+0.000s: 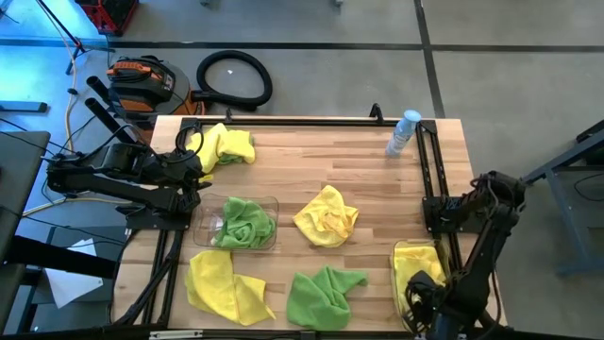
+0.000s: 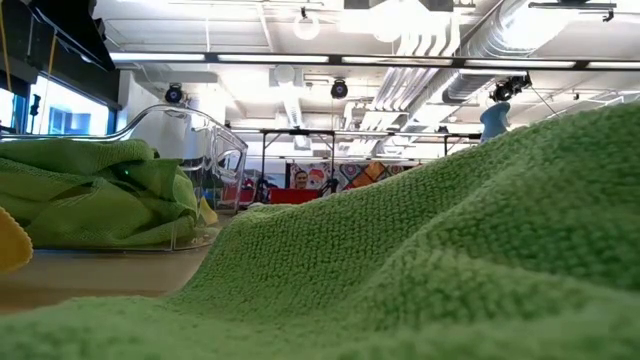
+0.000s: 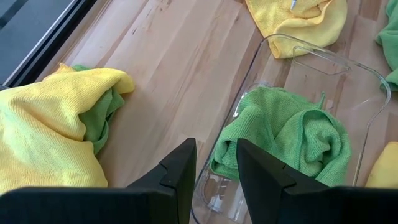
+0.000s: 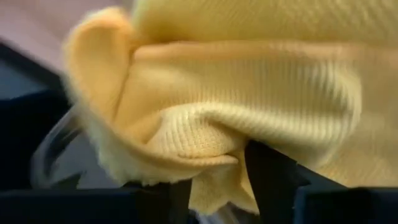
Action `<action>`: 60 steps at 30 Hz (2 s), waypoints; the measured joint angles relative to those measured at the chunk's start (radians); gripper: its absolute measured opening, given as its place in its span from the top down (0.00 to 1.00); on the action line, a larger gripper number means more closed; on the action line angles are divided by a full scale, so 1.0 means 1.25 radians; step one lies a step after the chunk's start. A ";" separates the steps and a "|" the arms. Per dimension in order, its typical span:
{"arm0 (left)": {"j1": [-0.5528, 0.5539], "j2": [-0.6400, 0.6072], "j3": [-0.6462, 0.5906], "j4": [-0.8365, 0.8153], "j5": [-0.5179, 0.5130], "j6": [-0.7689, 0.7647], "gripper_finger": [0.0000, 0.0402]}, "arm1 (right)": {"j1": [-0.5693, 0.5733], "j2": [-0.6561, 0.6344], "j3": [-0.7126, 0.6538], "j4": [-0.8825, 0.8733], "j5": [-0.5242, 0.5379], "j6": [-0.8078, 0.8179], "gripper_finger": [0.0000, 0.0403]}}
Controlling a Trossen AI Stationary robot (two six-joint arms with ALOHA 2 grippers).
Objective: Sort microfiber towel by color & place in baskets
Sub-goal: Put the yellow towel into the right transparent bin
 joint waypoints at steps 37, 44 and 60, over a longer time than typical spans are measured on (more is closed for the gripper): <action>0.109 0.084 0.001 0.064 -0.148 0.000 0.74 | -0.639 -0.178 -0.163 0.436 0.284 -1.031 0.99; 0.374 0.209 0.001 0.085 -0.121 0.002 0.74 | -0.811 -0.229 -0.226 0.518 0.197 -1.076 1.00; 0.770 0.573 0.191 0.172 0.101 0.232 0.60 | -0.923 -0.230 -0.226 0.572 0.144 -1.095 1.00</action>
